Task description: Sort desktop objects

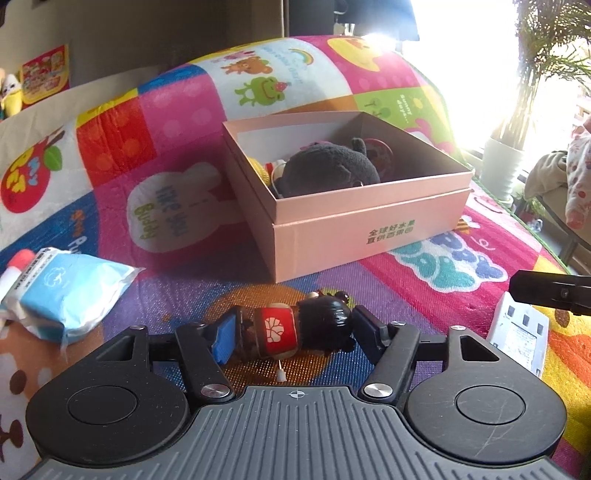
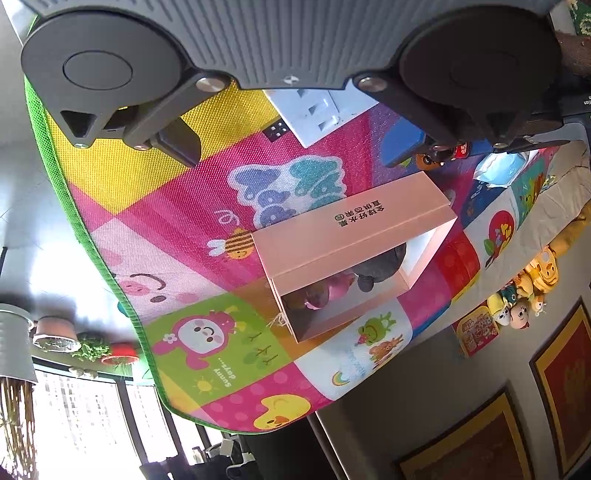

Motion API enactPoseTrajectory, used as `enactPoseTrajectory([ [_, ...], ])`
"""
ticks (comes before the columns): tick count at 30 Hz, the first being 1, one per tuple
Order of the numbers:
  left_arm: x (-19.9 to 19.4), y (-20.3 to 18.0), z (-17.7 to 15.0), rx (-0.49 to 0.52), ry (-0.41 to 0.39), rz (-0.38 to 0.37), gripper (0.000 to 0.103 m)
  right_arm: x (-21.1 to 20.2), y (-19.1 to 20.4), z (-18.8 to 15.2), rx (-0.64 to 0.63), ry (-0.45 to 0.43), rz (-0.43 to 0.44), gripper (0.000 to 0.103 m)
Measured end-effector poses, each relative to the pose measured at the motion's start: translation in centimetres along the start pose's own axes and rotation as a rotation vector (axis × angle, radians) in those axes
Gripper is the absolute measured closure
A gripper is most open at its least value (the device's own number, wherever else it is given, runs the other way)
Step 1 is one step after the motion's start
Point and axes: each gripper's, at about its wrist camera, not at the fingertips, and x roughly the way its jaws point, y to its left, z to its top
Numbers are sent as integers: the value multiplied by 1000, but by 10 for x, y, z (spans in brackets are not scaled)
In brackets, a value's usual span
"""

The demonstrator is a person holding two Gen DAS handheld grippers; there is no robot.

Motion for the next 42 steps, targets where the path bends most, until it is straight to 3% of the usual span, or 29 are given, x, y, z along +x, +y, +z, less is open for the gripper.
enactPoseTrajectory([
  [7,-27,-1,-17,73,23,-43,33,4,0,0,-5,22,14,0],
  [10,-39,5,-29,89,47,-41,33,6,2,1,-30,52,60,0],
  [15,-52,21,-40,43,47,-17,29,13,25,-5,-210,144,138,0],
  [19,-56,30,-45,-7,44,-28,17,13,45,-13,-345,171,146,0],
  [25,-62,35,-50,-28,42,-39,9,7,57,-19,-489,132,70,0],
  [32,-61,35,-51,-44,40,-42,8,16,57,-17,-479,202,109,0],
  [34,-61,33,-51,-35,41,-39,7,15,61,-21,-506,193,108,0],
  [36,-59,31,-50,-30,44,-37,7,15,68,-25,-550,192,89,9],
  [40,-54,25,-45,-13,39,-15,8,11,72,-26,-564,190,79,9],
  [42,-52,21,-42,1,29,-6,13,6,73,-27,-572,194,85,9],
])
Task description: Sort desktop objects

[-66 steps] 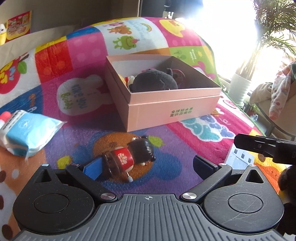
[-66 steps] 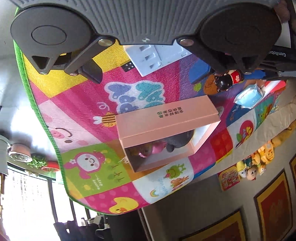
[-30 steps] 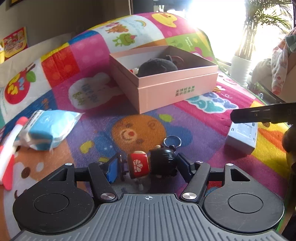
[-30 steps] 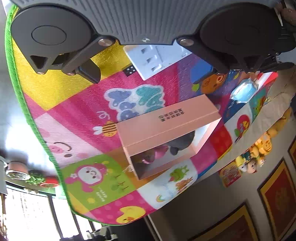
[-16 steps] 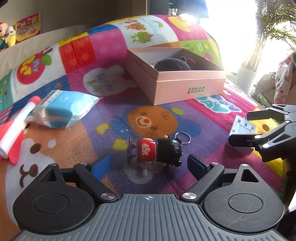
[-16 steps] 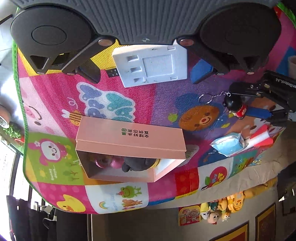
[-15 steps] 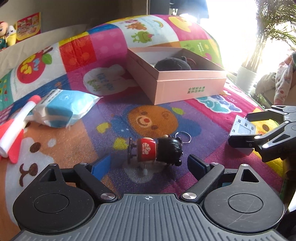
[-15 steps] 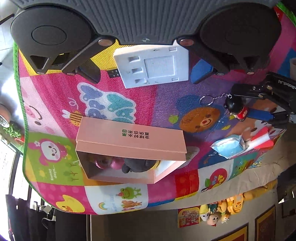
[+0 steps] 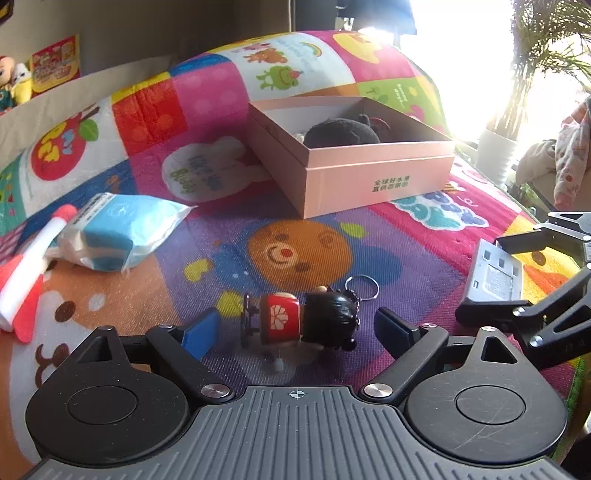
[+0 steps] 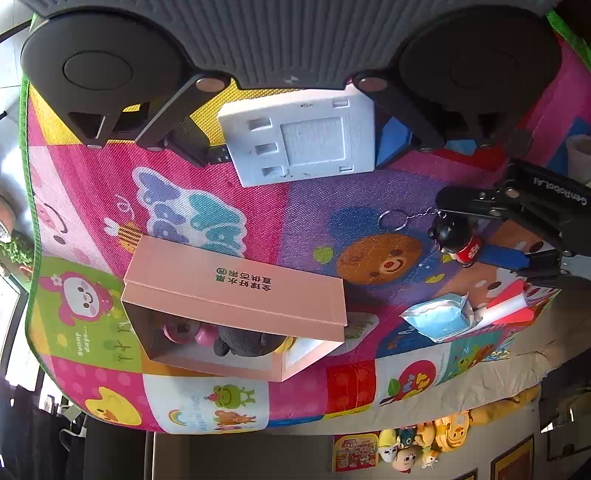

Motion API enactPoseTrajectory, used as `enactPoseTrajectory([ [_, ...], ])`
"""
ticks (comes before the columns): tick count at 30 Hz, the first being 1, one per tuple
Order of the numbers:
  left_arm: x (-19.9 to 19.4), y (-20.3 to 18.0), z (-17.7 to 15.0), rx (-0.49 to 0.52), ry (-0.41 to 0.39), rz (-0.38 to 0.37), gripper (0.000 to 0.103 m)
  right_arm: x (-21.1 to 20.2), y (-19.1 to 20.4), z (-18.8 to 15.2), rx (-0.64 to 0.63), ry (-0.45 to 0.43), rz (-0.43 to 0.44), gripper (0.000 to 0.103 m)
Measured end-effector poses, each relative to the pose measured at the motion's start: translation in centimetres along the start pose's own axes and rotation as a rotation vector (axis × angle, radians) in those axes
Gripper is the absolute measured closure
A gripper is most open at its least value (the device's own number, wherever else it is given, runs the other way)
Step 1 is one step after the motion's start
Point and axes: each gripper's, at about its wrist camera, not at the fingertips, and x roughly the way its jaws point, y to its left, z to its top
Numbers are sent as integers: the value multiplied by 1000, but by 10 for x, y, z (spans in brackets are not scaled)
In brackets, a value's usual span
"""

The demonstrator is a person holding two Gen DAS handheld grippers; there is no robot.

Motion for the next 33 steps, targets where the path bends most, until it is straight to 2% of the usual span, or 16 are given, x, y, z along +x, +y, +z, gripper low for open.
enactPoseTrajectory([
  [2,1,-4,2,16,0,0,30,-6,3,-1,-15,0,1,9],
  [3,1,-7,2,27,0,3,32,-10,4,-2,-22,-1,1,9],
  [11,-18,-27,-9,89,-4,-19,33,-45,4,-7,-30,3,4,9],
  [14,-32,-39,-1,124,-48,-47,33,-63,-2,-1,-28,-32,-14,9],
  [19,-44,-46,61,138,-189,-83,33,-104,-27,32,12,-151,-53,9],
  [22,-37,-51,109,146,-270,-119,33,-128,-49,53,68,-231,-74,9],
  [25,-22,-55,151,125,-317,-165,33,-144,-71,74,122,-284,-91,9],
  [27,-5,-58,173,106,-321,-190,33,-149,-79,84,131,-310,-113,9],
  [28,5,-59,182,89,-319,-205,26,-150,-81,88,130,-320,-127,9],
  [29,15,-58,189,72,-308,-225,11,-149,-84,92,129,-326,-140,9],
  [30,22,-56,192,51,-297,-229,6,-149,-86,95,129,-329,-148,9],
  [33,27,-36,183,-22,-273,-194,6,-146,-91,100,139,-330,-164,9],
])
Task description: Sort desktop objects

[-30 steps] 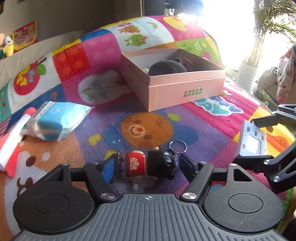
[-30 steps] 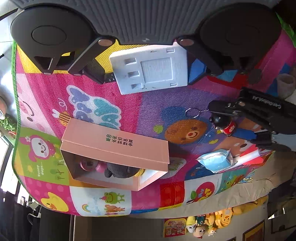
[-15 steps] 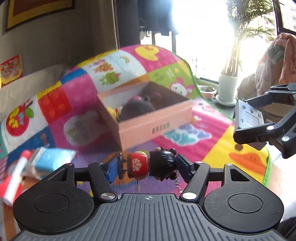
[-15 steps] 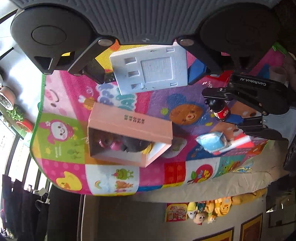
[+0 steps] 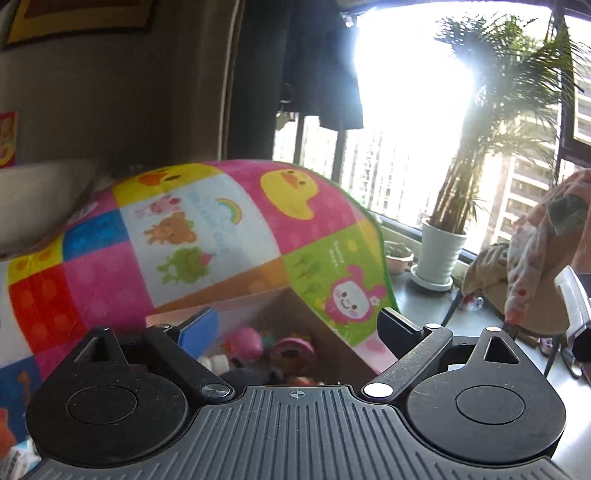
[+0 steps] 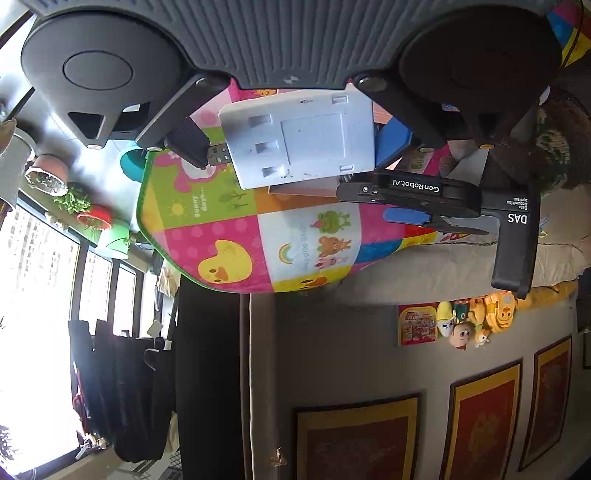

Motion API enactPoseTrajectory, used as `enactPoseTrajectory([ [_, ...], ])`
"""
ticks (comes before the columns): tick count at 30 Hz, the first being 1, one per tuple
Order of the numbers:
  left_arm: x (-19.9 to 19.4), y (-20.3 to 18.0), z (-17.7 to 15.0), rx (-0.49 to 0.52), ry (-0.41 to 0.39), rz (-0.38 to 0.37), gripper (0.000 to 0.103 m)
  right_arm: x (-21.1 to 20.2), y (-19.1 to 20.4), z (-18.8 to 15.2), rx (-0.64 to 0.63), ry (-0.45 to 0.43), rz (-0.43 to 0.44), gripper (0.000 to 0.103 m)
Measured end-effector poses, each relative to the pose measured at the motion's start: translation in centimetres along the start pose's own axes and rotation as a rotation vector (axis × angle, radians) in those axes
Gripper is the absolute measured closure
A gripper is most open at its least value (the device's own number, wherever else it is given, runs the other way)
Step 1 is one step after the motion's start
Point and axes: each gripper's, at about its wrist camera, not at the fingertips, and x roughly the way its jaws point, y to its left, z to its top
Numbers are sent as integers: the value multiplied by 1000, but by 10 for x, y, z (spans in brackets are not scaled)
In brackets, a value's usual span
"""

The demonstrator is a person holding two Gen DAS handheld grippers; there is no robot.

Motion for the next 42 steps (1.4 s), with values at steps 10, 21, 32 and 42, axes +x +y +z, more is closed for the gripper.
enactPoseTrajectory([
  [10,-76,55,-115,27,143,218,2,57,10,17,98,144,79,9],
  [21,-114,92,-147,-124,125,277,1,225,50,54,194,277,36,3],
  [32,-137,121,-165,-175,112,404,0,237,94,25,174,302,132,2],
  [42,-157,140,-169,-176,120,504,0,224,227,-20,-93,330,421,2],
])
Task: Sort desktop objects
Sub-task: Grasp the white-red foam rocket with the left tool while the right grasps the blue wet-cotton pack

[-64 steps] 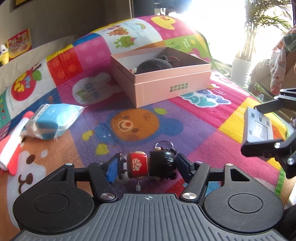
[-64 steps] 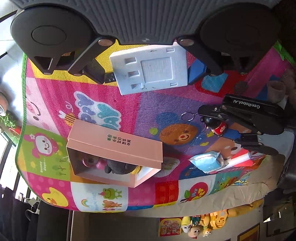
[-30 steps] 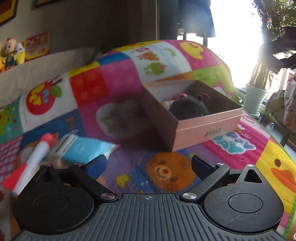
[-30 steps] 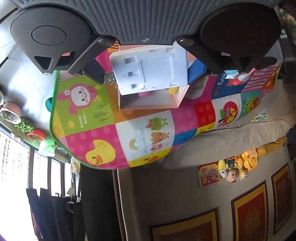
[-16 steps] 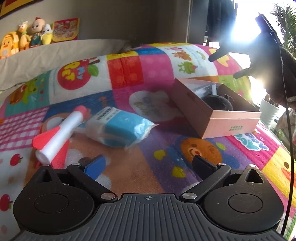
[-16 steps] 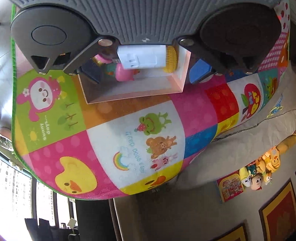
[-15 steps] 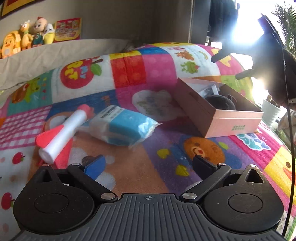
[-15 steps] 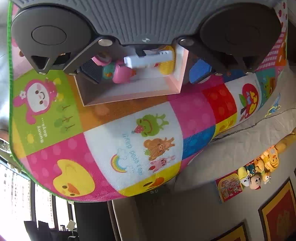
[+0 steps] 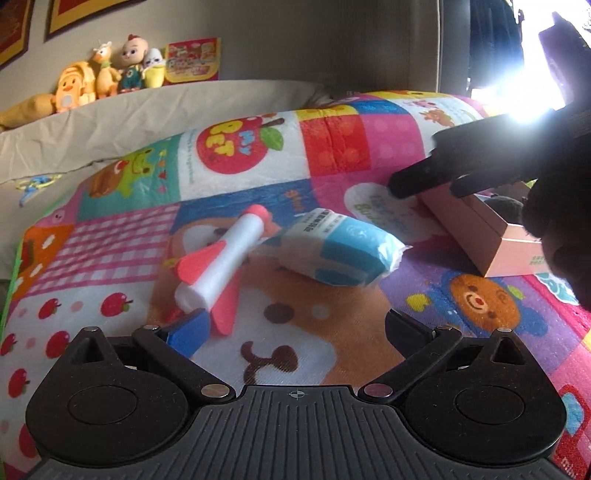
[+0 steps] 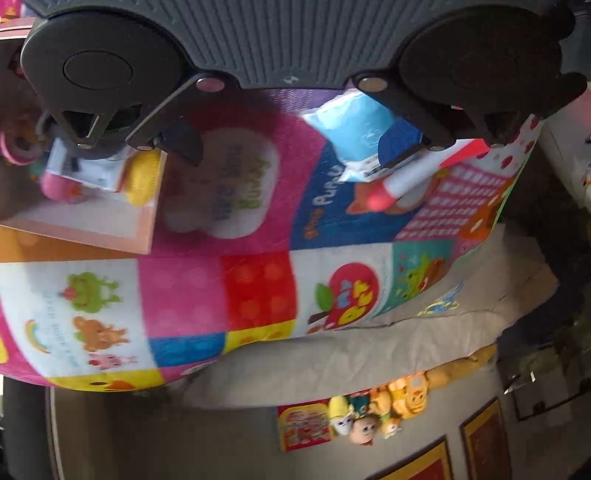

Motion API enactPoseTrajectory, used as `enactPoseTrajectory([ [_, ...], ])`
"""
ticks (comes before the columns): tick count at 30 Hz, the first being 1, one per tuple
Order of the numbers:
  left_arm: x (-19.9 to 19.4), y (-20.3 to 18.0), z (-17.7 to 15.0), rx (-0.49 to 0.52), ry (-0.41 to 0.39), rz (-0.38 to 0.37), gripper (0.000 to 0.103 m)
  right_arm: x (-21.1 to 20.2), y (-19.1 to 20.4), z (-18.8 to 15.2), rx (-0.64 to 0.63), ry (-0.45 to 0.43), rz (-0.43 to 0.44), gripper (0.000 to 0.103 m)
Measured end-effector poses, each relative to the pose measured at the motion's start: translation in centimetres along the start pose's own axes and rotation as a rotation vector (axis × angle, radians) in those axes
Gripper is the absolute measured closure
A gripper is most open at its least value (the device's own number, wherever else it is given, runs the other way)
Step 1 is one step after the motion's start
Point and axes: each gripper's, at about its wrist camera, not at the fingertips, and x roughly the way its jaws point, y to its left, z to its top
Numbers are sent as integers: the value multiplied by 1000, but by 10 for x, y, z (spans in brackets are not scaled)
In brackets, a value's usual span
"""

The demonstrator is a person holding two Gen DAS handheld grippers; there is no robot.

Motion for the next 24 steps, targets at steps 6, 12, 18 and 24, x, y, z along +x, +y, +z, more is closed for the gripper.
enactPoseTrajectory([
  [6,-7,5,-11,16,33,-3,0,71,55,-17,-120,108,-5,5],
  [12,-8,13,-12,-18,39,21,0,64,56,-26,-140,163,9,49],
  [18,-3,15,-5,-16,25,43,0,-20,24,-58,-106,120,10,49],
  [24,22,10,18,48,-22,48,0,-87,-20,-108,-41,68,-133,49],
])
